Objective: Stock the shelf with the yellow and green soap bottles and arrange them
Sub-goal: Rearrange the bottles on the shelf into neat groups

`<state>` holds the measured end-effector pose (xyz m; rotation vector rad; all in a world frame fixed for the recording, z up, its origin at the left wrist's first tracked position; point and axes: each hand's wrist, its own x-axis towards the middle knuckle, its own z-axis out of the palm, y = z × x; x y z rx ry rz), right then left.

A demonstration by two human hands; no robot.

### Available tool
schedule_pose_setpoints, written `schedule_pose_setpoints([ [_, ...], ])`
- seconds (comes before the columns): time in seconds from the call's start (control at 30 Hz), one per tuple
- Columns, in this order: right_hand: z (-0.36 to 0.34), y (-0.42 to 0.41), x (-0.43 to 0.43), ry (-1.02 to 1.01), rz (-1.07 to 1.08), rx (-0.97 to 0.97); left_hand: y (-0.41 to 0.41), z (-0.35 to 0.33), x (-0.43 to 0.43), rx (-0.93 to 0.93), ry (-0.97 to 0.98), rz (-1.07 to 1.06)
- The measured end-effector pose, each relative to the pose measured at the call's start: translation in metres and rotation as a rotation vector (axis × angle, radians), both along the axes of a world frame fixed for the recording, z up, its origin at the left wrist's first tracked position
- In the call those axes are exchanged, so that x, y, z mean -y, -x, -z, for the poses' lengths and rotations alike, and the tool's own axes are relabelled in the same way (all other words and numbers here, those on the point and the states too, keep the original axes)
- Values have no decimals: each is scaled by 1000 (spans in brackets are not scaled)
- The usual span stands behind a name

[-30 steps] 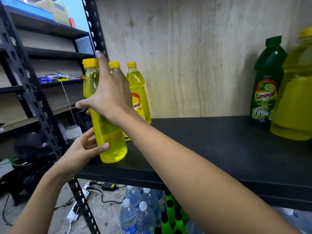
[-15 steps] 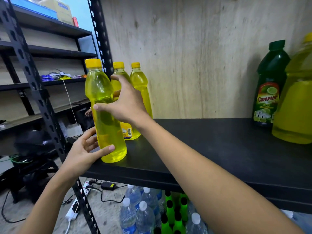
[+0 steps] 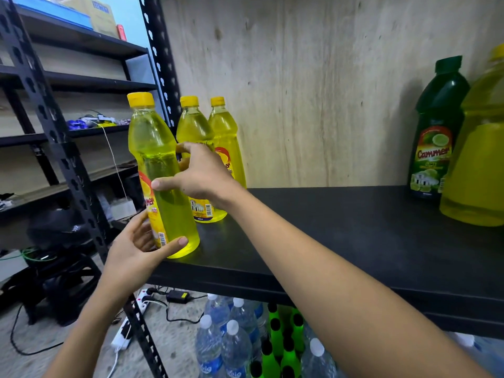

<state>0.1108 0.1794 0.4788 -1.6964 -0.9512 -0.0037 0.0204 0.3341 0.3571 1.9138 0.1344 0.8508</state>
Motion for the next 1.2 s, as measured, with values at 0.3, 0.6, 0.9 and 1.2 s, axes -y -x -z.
schedule_pose_setpoints([
  [0.3, 3, -7, -4, 9, -151, -100, -1, 9, 19, 85, -46, -311],
  [0.6, 12, -5, -6, -33, -142, -96, -2, 14, 24, 54, -53, -384],
  [0.9, 24, 8, 118, -49, 69, -68, 6, 10, 89, 262, -350, -604],
  [1.2, 32, 68, 318, -110, 599, 142, -43, -8, 264, 293, -384, 226],
])
